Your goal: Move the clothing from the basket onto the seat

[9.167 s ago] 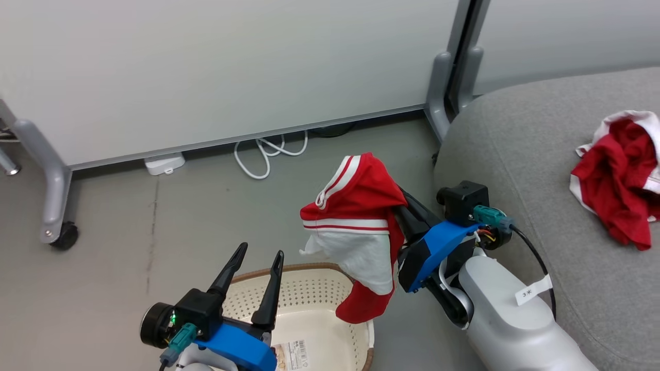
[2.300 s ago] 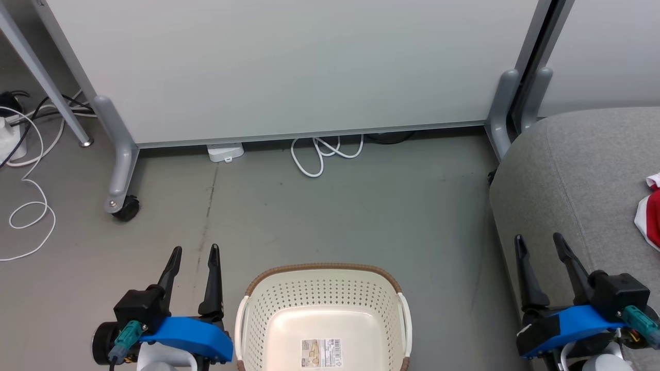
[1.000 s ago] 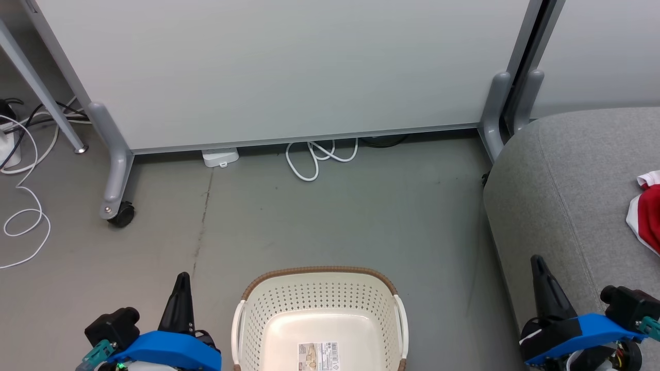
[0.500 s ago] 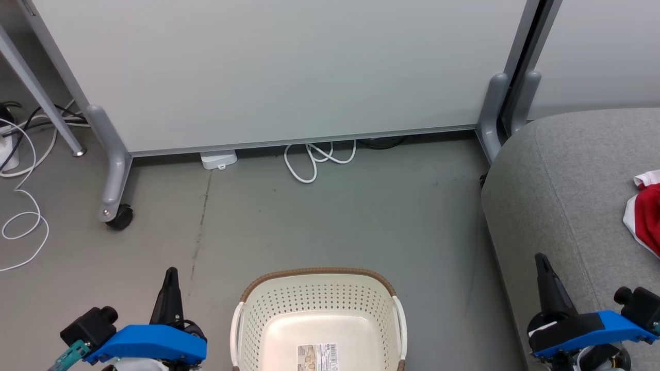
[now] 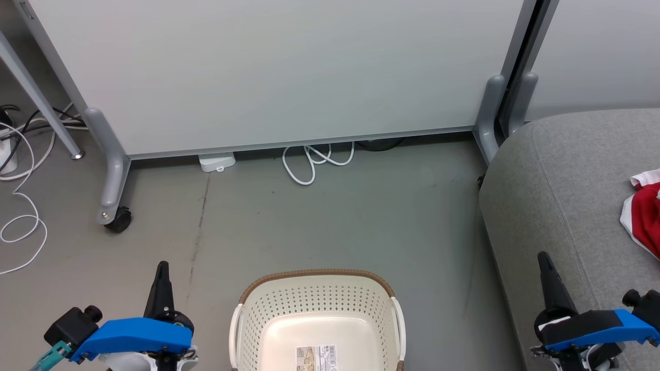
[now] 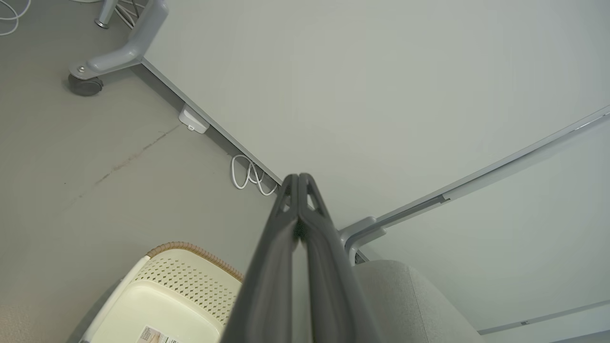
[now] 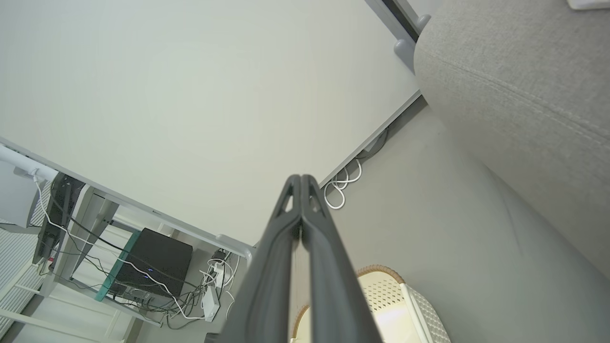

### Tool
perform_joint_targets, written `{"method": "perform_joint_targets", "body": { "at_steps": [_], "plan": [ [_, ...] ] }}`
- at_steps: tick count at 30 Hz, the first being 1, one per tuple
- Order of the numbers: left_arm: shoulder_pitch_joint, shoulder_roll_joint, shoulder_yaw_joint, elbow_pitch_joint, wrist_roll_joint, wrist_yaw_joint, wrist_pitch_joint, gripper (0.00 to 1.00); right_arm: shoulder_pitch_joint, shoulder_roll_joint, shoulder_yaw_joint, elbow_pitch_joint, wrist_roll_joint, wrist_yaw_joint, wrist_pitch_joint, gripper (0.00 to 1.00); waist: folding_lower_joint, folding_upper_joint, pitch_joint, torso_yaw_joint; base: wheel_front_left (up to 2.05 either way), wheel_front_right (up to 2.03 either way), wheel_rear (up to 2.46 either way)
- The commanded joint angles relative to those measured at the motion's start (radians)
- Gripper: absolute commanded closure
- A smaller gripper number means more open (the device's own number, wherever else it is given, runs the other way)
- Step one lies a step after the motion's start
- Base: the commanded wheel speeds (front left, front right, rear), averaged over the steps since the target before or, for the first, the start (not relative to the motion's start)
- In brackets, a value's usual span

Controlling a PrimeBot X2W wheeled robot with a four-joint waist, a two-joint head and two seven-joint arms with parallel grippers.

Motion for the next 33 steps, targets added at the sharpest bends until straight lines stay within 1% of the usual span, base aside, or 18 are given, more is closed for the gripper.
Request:
{"method": "perform_joint_targets", "body": {
  "at_steps": [1, 16, 33],
  "plan": [
    [-0.023, 0.002, 0.005, -0.017, -0.021, 0.004, 0.005, 1.0, -0.026, -0.003, -0.003, -0.015, 0.025, 0.0, 0.003, 1.0, -0.0001, 0.0, 0.0, 0.0, 0.0, 0.0, 0.0],
    [-0.026, 0.001, 0.031, -0.048, -0.185, 0.007, 0.05, 1.0, -0.033, -0.003, -0.008, -0.018, 0.2, 0.0, 0.038, 1.0, -0.0001, 0.0, -0.006, -0.005, 0.0, 0.0, 0.0],
    [-0.03, 0.0, 0.055, -0.077, -0.343, 0.011, 0.094, 1.0, -0.038, -0.003, -0.014, -0.021, 0.37, 0.0, 0.073, 1.0, -0.0001, 0.0, -0.012, -0.011, 0.0, 0.0, 0.0]
  ]
}}
